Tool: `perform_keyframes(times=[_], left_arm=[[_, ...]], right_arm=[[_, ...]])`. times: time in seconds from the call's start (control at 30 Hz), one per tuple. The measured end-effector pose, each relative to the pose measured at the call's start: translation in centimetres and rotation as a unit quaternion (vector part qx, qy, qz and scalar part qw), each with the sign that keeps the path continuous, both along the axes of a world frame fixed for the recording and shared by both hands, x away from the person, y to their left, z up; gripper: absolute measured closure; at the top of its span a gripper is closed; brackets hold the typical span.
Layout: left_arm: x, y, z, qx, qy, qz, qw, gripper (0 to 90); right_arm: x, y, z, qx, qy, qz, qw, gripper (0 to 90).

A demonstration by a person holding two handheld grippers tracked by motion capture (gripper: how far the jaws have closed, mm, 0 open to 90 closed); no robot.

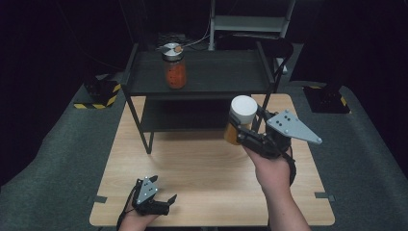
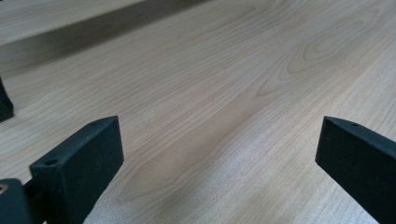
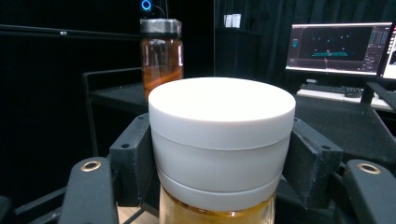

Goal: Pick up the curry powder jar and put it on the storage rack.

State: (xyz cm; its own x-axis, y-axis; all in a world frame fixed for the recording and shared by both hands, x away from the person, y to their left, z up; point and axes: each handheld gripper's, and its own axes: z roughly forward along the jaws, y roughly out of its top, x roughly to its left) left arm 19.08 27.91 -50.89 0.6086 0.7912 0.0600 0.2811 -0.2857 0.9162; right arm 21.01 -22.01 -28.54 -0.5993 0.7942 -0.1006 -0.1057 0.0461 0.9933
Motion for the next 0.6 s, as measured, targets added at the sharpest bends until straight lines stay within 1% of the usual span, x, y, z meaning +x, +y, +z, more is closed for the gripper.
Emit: perform_keyframes(times=[0.03, 0.07, 0.17, 0.2, 0.23, 0.3, 0.37, 0.43, 0.47, 0.5, 0.57, 0.6], left_arm=[[0.0, 0.0, 0.0, 0.0, 0.0, 0.0, 1.0, 1.2], [0.0, 0.0, 0.0, -0.001, 0.0, 0.0, 1.0, 1.1], [0.0, 0.1, 0.0, -0.002, 0.0, 0.0, 1.0, 1.1], [0.0, 0.1, 0.0, -0.002, -0.001, 0.0, 1.0, 1.1], [0.0, 0.1, -0.1, -0.003, 0.0, 0.0, 1.0, 1.1], [0.0, 0.1, 0.0, -0.004, 0.001, 0.0, 1.0, 1.1], [0.0, 0.1, 0.0, -0.003, 0.0, 0.0, 1.0, 1.2], [0.0, 0.2, -0.1, -0.008, 0.001, -0.001, 1.0, 1.1], [0.0, 0.2, -0.1, -0.008, 0.001, -0.001, 1.0, 1.2], [0.0, 0.2, -0.1, -0.007, 0.001, -0.001, 1.0, 1.1], [0.1, 0.2, -0.1, -0.006, 0.002, -0.002, 1.0, 1.1], [0.1, 0.2, -0.1, -0.006, 0.002, -0.002, 1.0, 1.1]], right_arm=[[0.0, 0.0, 0.0, 0.0, 0.0, 0.0, 1.0, 33.4], [0.1, 0.2, 0.5, 0.0, -0.003, 0.0, 1.0, 33.4], [0.2, 0.3, 0.8, 0.001, -0.006, -0.001, 1.0, 33.4], [0.4, 0.5, 1.3, 0.003, -0.009, -0.001, 1.0, 33.4], [0.4, 0.5, 1.3, 0.003, -0.009, -0.001, 1.0, 33.4], [0.6, 0.7, 1.7, 0.007, -0.013, -0.001, 0.9999, 33.4], [0.7, 0.9, 2.0, 0.004, -0.016, -0.002, 0.9999, 33.4], [1.0, 1.3, 2.6, 0.001, -0.02, -0.005, 0.9998, 33.4], [1.0, 1.3, 2.6, 0.001, -0.02, -0.005, 0.9998, 33.4], [1.1, 1.7, 3.0, -0.001, -0.025, -0.01, 0.9996, 33.4], [1.4, 1.9, 3.4, -0.002, -0.028, -0.009, 0.9996, 33.4], [1.5, 2.0, 3.7, 0.002, -0.026, -0.008, 0.9996, 33.4]])
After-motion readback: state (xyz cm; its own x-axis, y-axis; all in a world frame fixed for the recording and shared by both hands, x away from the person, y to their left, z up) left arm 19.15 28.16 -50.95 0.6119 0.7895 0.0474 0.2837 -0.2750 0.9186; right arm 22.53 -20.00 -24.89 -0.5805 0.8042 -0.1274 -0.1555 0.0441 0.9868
